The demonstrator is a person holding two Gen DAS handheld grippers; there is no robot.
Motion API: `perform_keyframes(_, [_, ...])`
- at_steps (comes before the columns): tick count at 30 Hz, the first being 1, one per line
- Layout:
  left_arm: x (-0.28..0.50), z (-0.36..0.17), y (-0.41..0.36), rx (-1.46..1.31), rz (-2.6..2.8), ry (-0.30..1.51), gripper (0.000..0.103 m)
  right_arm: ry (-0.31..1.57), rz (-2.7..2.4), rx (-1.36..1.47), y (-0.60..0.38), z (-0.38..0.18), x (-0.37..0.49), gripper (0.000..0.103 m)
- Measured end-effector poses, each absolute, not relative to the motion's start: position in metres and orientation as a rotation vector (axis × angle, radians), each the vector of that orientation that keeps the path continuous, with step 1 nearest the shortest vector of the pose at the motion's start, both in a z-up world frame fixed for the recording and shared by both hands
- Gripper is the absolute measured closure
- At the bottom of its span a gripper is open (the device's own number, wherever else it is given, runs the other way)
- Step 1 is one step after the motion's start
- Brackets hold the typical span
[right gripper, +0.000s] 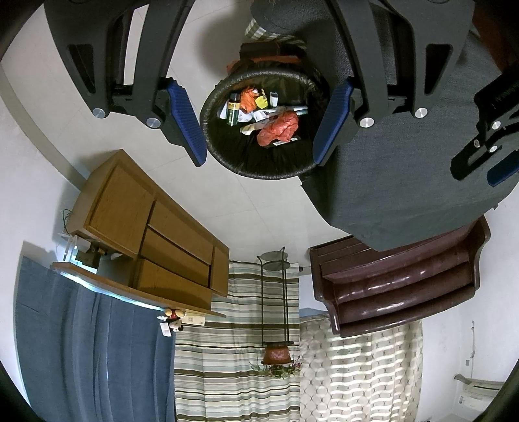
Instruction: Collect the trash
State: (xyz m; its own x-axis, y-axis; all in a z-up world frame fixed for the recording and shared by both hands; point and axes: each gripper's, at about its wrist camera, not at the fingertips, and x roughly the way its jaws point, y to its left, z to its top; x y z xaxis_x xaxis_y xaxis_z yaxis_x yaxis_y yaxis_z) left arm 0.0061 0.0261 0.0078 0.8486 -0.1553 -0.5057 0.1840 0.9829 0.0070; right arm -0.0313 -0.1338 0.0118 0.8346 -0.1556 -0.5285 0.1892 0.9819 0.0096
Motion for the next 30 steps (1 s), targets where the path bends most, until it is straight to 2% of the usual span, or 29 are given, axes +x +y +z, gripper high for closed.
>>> perform_keyframes(23, [0.003, 0.009, 0.018, 0.056, -0.209, 0.542, 0.018, 0.554, -0.184, 0.061, -0.132, 0.011, -0.031, 0.037])
perform_keyframes(30, [0.012, 0.003, 0.025, 0.047, -0.189, 0.597, 0.018, 0.564, -0.18, 0.054, -0.129, 0.007, -0.036, 0.037])
